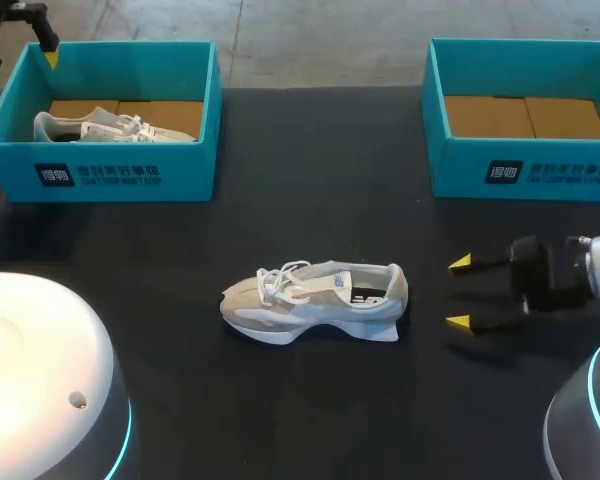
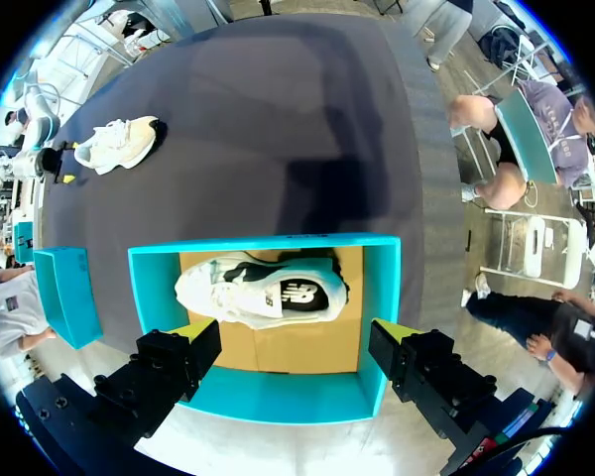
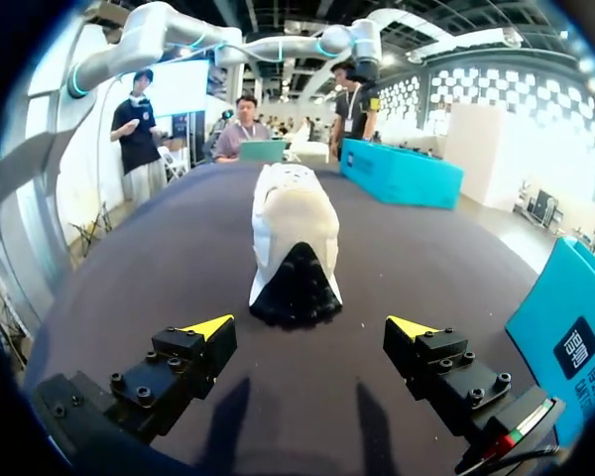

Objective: Take the shoe out of the shoebox, open the shoe tongue, remove and reinsert the insole, then place the shoe into the shoebox

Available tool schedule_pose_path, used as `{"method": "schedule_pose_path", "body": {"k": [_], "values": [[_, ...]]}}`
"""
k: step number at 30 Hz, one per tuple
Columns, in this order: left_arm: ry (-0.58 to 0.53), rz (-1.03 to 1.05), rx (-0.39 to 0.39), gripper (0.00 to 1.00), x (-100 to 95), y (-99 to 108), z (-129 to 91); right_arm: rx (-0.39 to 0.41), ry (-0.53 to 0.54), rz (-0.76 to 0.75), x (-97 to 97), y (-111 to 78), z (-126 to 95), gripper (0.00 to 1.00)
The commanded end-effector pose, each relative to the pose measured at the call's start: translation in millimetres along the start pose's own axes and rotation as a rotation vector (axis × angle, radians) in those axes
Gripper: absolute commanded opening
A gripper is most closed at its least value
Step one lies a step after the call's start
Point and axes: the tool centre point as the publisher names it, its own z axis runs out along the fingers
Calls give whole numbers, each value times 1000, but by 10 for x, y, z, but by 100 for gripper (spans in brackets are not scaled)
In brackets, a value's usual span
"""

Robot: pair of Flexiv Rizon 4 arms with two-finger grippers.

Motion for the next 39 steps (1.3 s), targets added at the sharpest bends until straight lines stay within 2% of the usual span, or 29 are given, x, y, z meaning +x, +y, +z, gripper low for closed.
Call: {"method": "schedule_pose_path", "body": {"k": [1, 20, 39], "values": [[2, 0, -2, 100, 0, -12, -3, -10, -33, -6, 56, 55, 176, 100], [2, 0, -2, 100, 0, -12, -3, -60, -21, 27, 144, 328, 838, 100], [2, 0, -2, 100, 0, -12, -3, -69, -5, 54, 179, 359, 1072, 100]]}}
